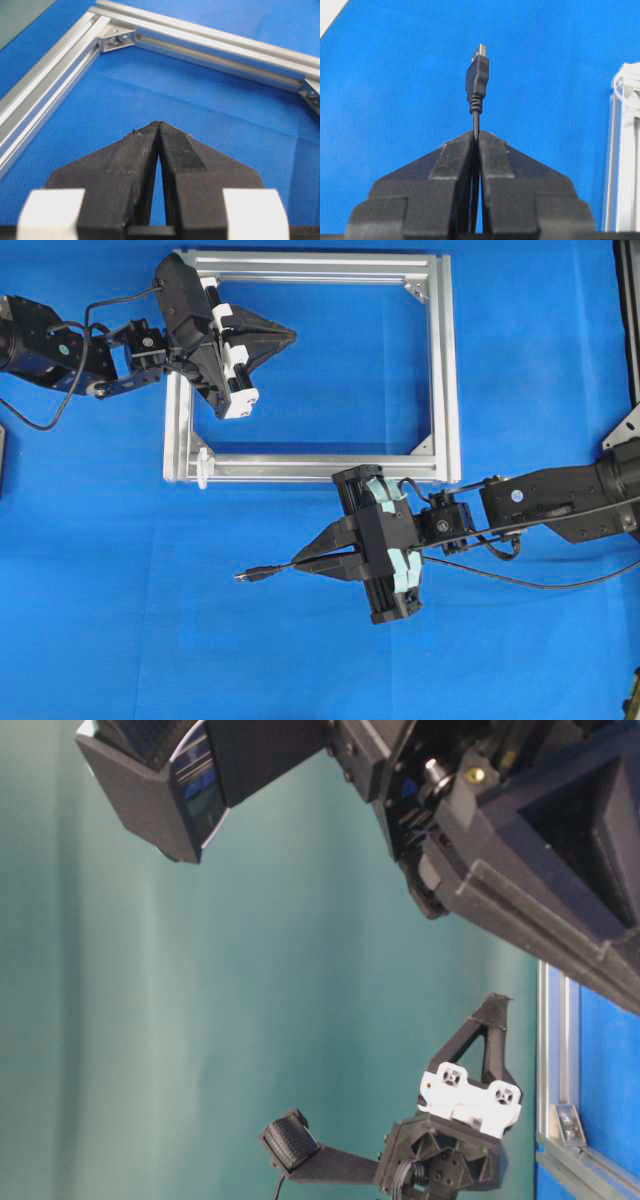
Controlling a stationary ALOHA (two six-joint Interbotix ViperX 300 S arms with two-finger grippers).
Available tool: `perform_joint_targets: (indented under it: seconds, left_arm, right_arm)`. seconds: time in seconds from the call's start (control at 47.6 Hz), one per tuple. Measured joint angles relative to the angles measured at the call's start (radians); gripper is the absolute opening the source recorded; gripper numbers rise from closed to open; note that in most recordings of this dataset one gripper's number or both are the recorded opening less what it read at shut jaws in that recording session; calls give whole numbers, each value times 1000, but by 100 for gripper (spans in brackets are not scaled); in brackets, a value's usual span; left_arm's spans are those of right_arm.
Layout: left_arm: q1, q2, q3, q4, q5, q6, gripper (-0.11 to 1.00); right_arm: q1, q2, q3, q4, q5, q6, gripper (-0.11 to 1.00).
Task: Insert the wire through the string loop located on the left side.
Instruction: 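Move the right gripper left toward the white zip-tie loop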
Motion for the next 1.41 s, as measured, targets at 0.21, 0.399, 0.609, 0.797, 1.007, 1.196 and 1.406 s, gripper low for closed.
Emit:
perform_joint_targets:
  seconds: [0.21, 0.399, 0.609, 0.797, 1.007, 1.196, 1.406]
  left_arm:
    - [0, 2, 0, 0, 0, 0, 0]
    - [0, 2, 0, 0, 0, 0, 0]
    - [-2, 0, 0, 0, 0, 0, 0]
    - [-2, 0, 0, 0, 0, 0, 0]
    - [0, 0, 0, 0, 0, 0, 0]
    - [0, 0, 0, 0, 0, 0, 0]
    - [0, 0, 0, 0, 0, 0, 0]
  right_arm:
    - [0, 2, 0, -2, 2, 0, 0]
    - [-12, 2, 18, 0, 0, -2, 0]
    - [-74, 2, 46, -2, -17, -2, 0]
    - [-137, 0, 60, -2, -26, -3, 0]
    - [-198, 0, 72, 0, -26, -6, 0]
    - [-225, 0, 78, 0, -26, -8, 0]
    - [-236, 2, 80, -3, -34, -8, 0]
